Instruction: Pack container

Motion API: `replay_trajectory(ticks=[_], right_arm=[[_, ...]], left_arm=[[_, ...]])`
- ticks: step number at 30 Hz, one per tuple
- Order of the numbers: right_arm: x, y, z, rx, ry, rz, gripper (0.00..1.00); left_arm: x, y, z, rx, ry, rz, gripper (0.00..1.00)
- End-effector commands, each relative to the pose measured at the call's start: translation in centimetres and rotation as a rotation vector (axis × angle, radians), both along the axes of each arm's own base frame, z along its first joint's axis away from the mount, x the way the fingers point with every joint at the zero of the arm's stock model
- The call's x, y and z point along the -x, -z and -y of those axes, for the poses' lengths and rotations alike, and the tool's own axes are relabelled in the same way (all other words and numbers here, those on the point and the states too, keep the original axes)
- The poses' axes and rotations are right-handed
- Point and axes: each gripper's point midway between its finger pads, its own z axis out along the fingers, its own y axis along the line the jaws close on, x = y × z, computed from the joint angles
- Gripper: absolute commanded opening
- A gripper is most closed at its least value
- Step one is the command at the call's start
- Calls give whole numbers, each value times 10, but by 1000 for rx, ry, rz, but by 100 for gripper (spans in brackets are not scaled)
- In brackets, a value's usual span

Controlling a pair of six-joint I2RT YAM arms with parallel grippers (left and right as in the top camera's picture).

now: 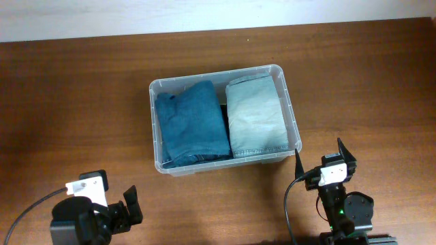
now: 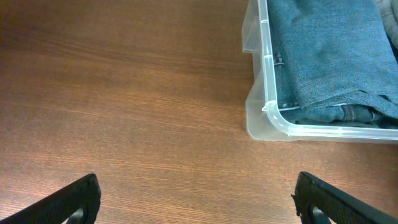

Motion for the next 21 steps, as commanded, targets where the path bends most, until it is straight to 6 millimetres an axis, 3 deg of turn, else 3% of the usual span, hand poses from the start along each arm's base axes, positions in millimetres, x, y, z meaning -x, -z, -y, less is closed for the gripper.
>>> replay_trajectory(ticks=[1, 5, 12, 17, 21], right_arm=[[0, 1, 0, 7, -2, 5, 98], [0, 1, 0, 7, -2, 5, 98], [0, 1, 0, 7, -2, 5, 98], [0, 1, 0, 7, -2, 5, 99], [0, 1, 0, 7, -2, 5, 99]], left_arm=[[0, 4, -3, -7, -19, -4, 99], [-10, 15, -12, -47, -55, 35, 99], [-61, 34, -9, -42, -34, 440, 99], [-80, 27, -5, -104, 13, 733, 99], [-88, 41, 1, -104, 48, 777, 99]])
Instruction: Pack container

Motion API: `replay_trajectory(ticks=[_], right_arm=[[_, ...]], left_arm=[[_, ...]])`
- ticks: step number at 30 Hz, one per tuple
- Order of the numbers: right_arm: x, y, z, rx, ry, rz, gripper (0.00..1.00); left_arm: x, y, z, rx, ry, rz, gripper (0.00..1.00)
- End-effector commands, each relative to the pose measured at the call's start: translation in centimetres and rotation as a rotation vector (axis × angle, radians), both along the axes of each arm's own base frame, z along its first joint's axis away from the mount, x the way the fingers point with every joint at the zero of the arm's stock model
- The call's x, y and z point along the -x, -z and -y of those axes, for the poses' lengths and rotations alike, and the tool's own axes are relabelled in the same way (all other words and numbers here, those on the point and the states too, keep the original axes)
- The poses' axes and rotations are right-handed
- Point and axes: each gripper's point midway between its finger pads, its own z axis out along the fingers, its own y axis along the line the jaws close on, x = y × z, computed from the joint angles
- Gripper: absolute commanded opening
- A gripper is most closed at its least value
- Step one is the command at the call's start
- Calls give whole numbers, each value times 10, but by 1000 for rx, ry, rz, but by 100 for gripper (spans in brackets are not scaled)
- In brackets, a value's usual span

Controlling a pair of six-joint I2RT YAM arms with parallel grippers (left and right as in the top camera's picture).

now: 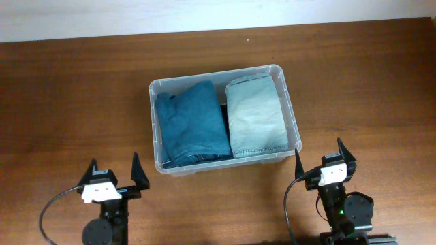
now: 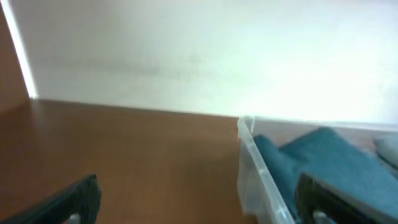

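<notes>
A clear plastic container (image 1: 289, 109) stands mid-table, holding a folded dark blue garment (image 1: 191, 122) on its left and a folded pale blue-grey one (image 1: 255, 117) on its right. My left gripper (image 1: 114, 173) sits near the table's front, left of the container's front corner, open and empty. The left wrist view is blurred and shows the container's wall (image 2: 252, 168), the dark blue garment (image 2: 323, 158) and a pale wall beyond. My right gripper (image 1: 320, 158) rests open and empty in front of the container's right corner.
Brown wooden table (image 1: 75, 102) stretches around the container. A pale wall (image 1: 204, 13) runs along the far edge. Black cables (image 1: 51, 207) trail from both arm bases at the front.
My left arm has swung from a low, sideways pose at the front left to an upright pose closer to the container. Its camera now looks level over the table instead of down at it.
</notes>
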Motion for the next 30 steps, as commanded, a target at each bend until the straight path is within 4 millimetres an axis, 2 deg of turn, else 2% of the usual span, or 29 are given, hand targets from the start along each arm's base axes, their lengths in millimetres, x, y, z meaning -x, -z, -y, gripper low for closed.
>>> replay_trajectory(ticks=[1, 2, 5, 30], right_arm=[[0, 2, 0, 6, -2, 1, 98], [0, 2, 0, 6, -2, 1, 99], [0, 2, 0, 6, -2, 1, 98], [0, 2, 0, 7, -2, 1, 98]], left_arm=[[-3, 28, 7, -50, 45, -57, 99], [-2, 37, 7, -49, 45, -92, 100], [-2, 38, 7, -49, 46, -99, 99], [-2, 38, 7, -50, 45, -99, 99]])
